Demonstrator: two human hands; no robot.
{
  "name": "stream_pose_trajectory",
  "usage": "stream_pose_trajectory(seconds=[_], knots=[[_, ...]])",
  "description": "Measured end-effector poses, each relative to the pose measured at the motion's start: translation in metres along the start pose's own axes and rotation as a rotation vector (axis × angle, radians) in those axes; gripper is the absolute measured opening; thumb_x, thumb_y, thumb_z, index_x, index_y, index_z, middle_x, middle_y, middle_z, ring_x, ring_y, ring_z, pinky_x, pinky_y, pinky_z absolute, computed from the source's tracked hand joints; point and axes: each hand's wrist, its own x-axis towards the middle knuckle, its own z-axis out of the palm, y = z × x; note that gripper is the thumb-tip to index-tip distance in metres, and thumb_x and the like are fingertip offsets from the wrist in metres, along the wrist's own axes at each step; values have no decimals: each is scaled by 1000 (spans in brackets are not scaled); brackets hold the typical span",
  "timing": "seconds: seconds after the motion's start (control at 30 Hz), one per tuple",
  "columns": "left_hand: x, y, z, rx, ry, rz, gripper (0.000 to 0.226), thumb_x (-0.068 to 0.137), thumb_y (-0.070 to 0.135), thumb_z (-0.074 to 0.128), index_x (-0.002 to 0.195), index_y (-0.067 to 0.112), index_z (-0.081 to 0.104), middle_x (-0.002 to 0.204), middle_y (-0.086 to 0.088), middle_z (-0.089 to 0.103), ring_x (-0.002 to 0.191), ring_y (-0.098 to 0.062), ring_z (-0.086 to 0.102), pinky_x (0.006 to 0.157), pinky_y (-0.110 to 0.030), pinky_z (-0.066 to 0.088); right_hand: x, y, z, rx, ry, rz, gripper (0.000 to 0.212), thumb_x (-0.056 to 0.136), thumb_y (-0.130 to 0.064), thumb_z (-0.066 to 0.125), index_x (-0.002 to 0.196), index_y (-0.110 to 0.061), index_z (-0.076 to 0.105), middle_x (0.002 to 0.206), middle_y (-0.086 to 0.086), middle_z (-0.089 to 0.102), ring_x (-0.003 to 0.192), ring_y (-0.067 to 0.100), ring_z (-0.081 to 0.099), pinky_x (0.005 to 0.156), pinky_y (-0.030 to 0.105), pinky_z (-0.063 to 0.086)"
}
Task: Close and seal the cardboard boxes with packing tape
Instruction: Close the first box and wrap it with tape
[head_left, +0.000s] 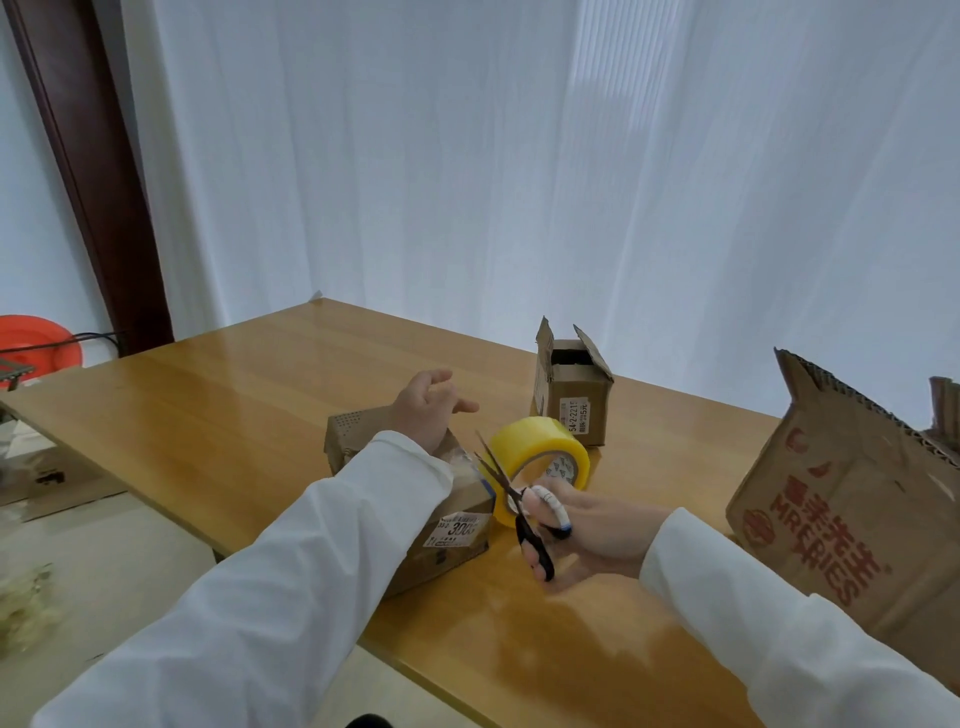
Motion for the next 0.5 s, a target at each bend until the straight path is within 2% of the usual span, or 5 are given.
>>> stream_pose_trajectory(seconds=[0.13, 0.2, 0.3, 0.4, 0.5], knots=[[-4, 2, 4, 103, -60, 34, 29, 97, 21, 43, 126, 20, 47, 87, 13, 68, 62, -13, 54, 68, -26, 45, -7, -15, -12, -38, -96, 62, 72, 72, -82, 33, 108, -22, 46, 84, 6, 60, 80, 17, 63, 96, 49, 43], [-5, 3, 5, 115, -58, 47, 29, 96, 18, 42, 125, 19, 47, 89, 12, 68, 62, -14, 54, 69, -27, 46, -13, -18, -26, 17, -106, 44, 93, 51, -91, 48, 117, -24, 43, 86, 9, 67, 84, 23, 67, 92, 51, 47], [-5, 2, 4, 130, -56, 45, 28, 96, 21, 44, 123, 17, 49, 92, 10, 68, 63, -13, 56, 70, -26, 47, -29, -21, -49, 22, -152, 5, 118, 18, -83, 73, 115, -21, 46, 85, 12, 70, 86, 29, 69, 83, 48, 52], [-9, 7, 4, 423, -94, 77, 38, 93, 38, 47, 128, 21, 48, 106, 9, 64, 98, -16, 60, 89, -30, 43, -50, -29, -66, 71, -93, -101, 122, 10, -73, 82, 112, -14, 50, 80, 14, 66, 77, 30, 67, 76, 47, 55], [-22, 10, 14, 965, -183, 37, 61, 90, 52, 42, 143, 25, 29, 146, 3, 36, 139, -22, 27, 113, -48, 19, -59, -39, -76, 143, 62, -222, 113, 20, -74, 82, 111, -14, 53, 78, 13, 66, 73, 28, 67, 70, 43, 56]])
